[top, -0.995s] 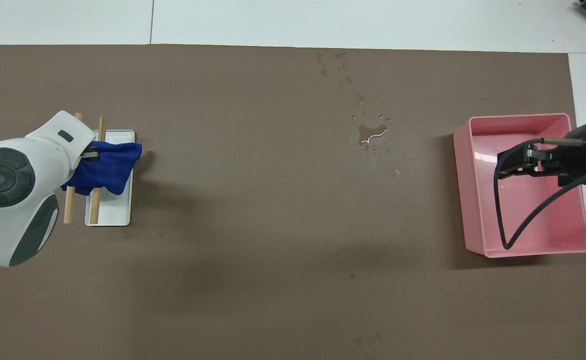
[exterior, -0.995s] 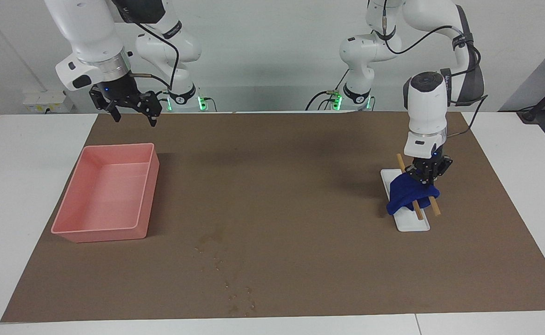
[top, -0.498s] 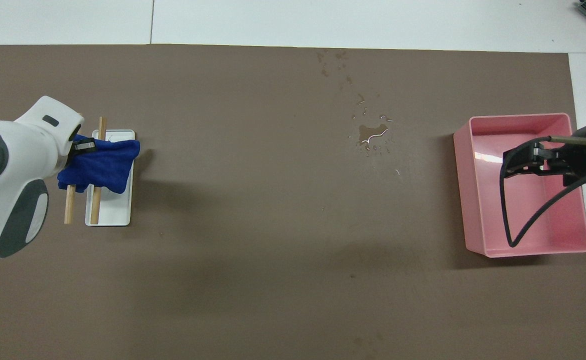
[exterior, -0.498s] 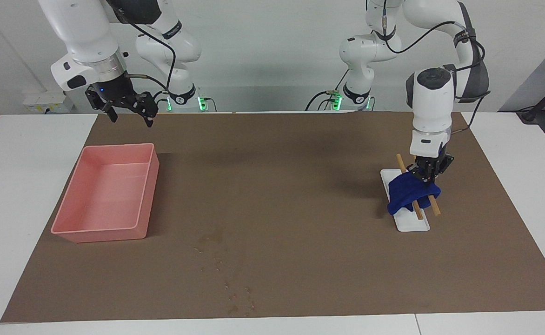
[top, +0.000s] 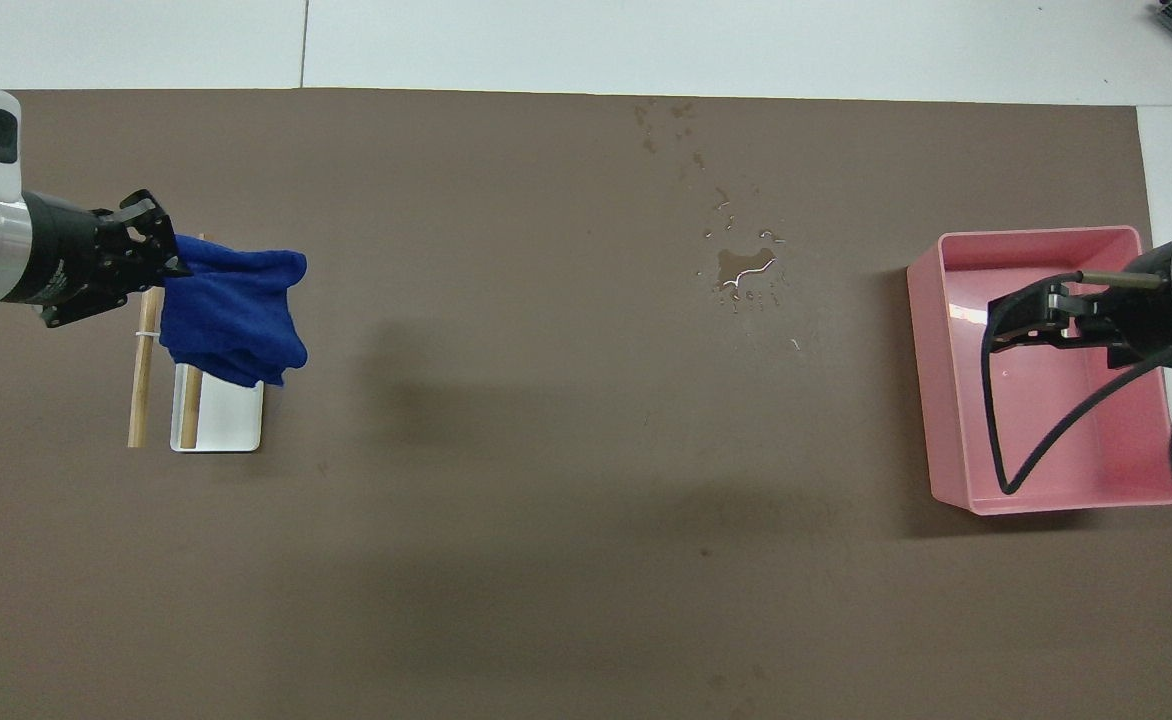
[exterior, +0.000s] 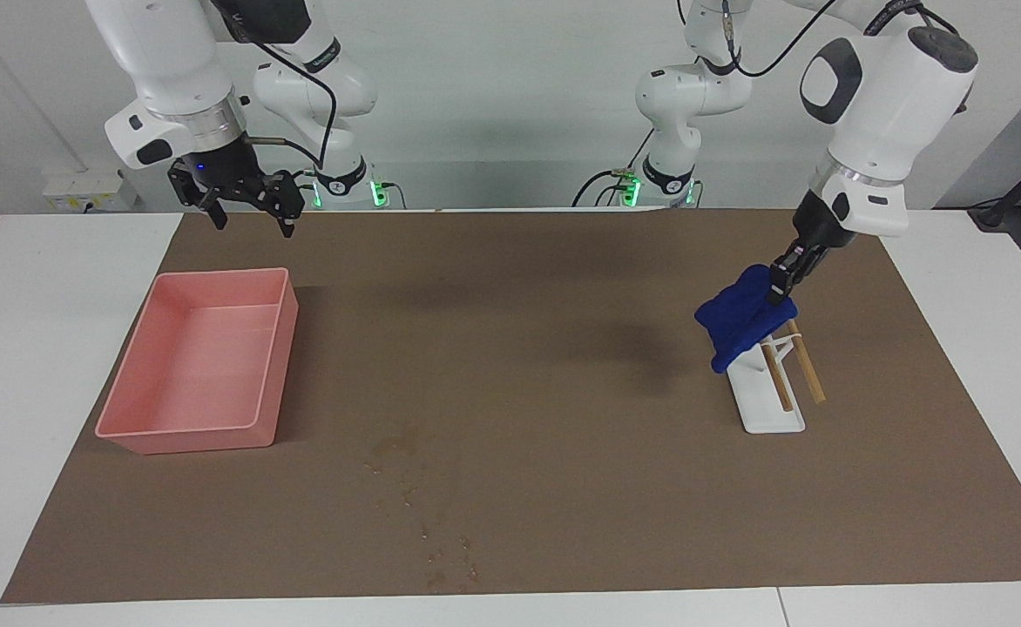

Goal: Wipe water with towel using both arms
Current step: 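Lift the towel with the left gripper while the right gripper approaches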

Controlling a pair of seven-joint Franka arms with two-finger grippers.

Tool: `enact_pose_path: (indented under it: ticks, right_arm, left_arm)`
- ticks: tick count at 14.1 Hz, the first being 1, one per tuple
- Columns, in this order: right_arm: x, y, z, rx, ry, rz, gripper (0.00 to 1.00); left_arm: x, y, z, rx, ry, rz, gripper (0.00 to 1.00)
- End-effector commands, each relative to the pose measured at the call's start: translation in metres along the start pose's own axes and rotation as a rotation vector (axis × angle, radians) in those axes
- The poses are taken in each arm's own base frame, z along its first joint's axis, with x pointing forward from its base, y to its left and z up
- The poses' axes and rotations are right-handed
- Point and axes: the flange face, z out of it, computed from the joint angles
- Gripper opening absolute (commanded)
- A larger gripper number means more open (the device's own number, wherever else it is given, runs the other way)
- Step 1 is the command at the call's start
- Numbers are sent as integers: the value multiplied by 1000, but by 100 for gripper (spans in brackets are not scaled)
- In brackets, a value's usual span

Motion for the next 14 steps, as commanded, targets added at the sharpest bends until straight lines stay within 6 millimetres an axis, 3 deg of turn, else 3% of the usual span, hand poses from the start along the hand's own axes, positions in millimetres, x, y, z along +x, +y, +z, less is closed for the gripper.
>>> enact_pose_path:
  ticks: [1, 5, 7, 11, 14]
  right_arm:
    - [-1, -11, -1, 84, -7, 137, 100]
    - [-14, -83, -1, 213, -43, 398, 99]
    - [-12, -101, -1, 316, -107, 600, 99]
    - [-14, -158, 3, 445, -202, 922, 98]
    - [-13, -180, 7, 517, -279, 981, 98]
  left_arm:
    - [-38, 38, -17, -89, -105, -296, 0]
    - [-102, 93, -28, -179, -221, -799, 0]
    - [-135, 118, -25, -232, -262, -977, 0]
    - [-171, 135, -21, -253, -381, -1175, 0]
    - [-182, 141, -16, -281, -443, -1312, 0]
